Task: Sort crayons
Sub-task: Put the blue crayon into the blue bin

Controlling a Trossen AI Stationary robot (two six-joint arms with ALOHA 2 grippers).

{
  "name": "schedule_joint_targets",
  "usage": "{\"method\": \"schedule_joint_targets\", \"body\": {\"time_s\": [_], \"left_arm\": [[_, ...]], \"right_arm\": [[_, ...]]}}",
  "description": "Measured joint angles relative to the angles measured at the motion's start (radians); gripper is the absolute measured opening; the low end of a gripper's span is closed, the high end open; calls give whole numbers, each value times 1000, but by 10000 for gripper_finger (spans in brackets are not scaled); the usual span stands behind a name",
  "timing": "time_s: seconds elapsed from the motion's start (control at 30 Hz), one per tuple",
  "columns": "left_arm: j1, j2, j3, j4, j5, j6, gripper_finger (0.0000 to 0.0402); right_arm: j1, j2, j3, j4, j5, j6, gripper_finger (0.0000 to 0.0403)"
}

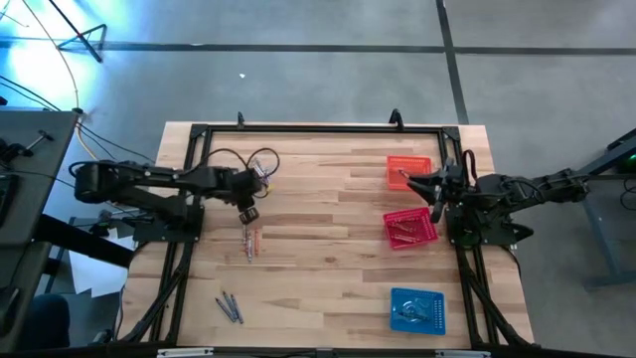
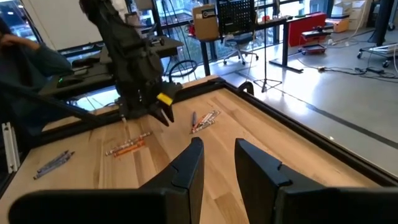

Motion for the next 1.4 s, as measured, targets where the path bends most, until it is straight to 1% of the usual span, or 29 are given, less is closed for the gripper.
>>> {"method": "schedule_joint_targets", "body": {"time_s": [0.07, 0.13, 0.2, 0.3, 0.37, 0.57, 0.77, 1.13, 1.2, 1.3, 1.4], "left_arm": [[-3, 28, 42, -1, 26, 52, 85], [-9, 55, 88, -16, 27, 107, 85], [-10, 86, 133, -48, -6, 165, 85], [3, 136, 189, -131, -93, 238, 85], [22, 173, 220, -152, -117, 278, 85], [104, 282, 282, -160, -64, 376, 85], [171, 351, 312, -172, -60, 448, 85], [285, 363, 319, -186, -67, 533, 85], [306, 363, 319, -186, -53, 539, 85], [333, 363, 319, -188, 7, 539, 85], [348, 374, 319, -187, 17, 552, 85]], "right_arm": [[0, 0, 0, -12, -10, 0, 84], [0, 0, 0, -19, -24, 0, 84], [0, 0, 0, -24, -42, 0, 84], [0, 0, 0, -29, -51, 0, 84], [0, 0, 0, -30, -56, 0, 84], [0, 0, 0, -40, -62, 0, 84], [0, 0, 0, -52, -94, 6, 84], [0, 0, 0, -70, -98, 8, 84], [0, 0, 0, -70, -98, 8, 84], [0, 0, 0, -70, -98, 8, 84], [0, 0, 0, -70, -98, 8, 84]]}}
